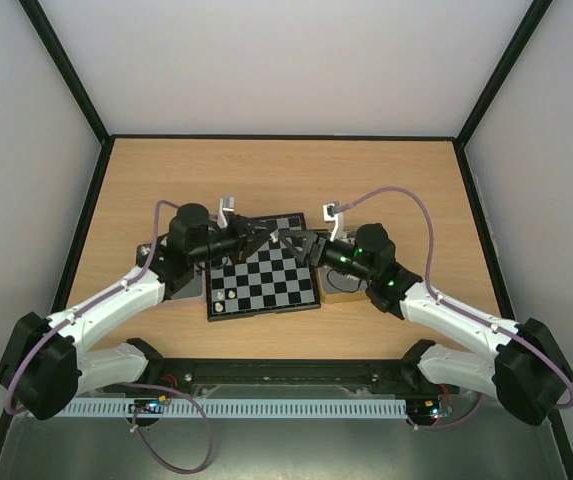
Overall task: Set up the chess pieces on the board
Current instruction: Place the chess piece on the chessboard.
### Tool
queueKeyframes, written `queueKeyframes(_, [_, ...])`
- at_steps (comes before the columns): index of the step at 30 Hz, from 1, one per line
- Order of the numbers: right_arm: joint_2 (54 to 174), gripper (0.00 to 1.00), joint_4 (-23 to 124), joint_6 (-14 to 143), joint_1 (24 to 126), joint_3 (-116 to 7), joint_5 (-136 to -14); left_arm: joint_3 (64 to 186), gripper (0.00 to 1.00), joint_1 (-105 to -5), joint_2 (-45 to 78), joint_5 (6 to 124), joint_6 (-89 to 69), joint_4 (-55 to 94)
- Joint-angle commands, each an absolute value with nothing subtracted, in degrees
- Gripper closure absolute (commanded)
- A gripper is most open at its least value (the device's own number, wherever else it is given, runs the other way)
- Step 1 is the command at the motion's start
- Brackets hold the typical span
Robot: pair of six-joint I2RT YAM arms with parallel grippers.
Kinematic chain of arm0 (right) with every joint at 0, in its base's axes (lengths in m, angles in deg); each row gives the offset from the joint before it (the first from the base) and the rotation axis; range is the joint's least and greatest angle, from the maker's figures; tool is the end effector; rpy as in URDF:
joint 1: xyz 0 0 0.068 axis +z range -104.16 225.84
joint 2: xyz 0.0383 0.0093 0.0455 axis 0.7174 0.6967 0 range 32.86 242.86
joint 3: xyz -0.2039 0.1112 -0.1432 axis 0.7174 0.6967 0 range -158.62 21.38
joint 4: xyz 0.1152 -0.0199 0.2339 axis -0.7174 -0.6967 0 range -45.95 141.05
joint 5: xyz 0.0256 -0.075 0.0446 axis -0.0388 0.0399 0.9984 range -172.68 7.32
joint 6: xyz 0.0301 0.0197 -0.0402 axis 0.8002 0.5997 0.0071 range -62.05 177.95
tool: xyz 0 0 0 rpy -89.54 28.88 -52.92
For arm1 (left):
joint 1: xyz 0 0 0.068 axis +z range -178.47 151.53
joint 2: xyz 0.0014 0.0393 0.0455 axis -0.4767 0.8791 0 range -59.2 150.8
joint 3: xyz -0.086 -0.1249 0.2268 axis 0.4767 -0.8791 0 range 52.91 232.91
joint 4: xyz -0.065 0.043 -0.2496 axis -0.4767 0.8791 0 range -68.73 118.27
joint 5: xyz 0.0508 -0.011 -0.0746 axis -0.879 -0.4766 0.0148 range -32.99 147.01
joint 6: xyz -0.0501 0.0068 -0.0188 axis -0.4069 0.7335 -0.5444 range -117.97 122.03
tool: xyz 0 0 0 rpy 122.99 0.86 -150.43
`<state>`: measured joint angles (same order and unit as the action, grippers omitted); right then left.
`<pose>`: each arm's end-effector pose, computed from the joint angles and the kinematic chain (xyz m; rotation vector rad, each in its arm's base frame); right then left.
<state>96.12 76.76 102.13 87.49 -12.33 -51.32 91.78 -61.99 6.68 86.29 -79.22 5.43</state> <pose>0.1732 0.1788 0.2737 -0.4384 1.8339 1.5365 0.2077 -0.1585 0.2763 -0.4433 2.1307 -1.7724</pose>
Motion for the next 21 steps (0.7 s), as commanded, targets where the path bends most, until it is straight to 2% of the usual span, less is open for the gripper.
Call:
queueKeyframes(1, [94.4, 0.42, 88.9, 115.5, 87.6, -9.6, -58.1, 90.9, 0.88, -61.4, 7.5, 86.5, -89.6, -2.5])
queueKeyframes(5, [96.2, 0.41, 89.1, 120.3, 87.6, -9.3, -60.4, 90.2, 0.88, -61.5, 8.4, 86.4, -96.5, -7.5])
queueKeyframes(9, [100.4, 0.45, 96.2, 125.5, 87.7, -10.0, -54.7, 89.6, 0.89, -61.5, 9.4, 86.4, -101.7, -11.1])
queueKeyframes(21, [103.2, 0.76, 95.4, 127.5, 88.0, -11.9, -55.7, 88.2, 0.89, -61.5, 10.8, 85.6, -107.1, -14.4])
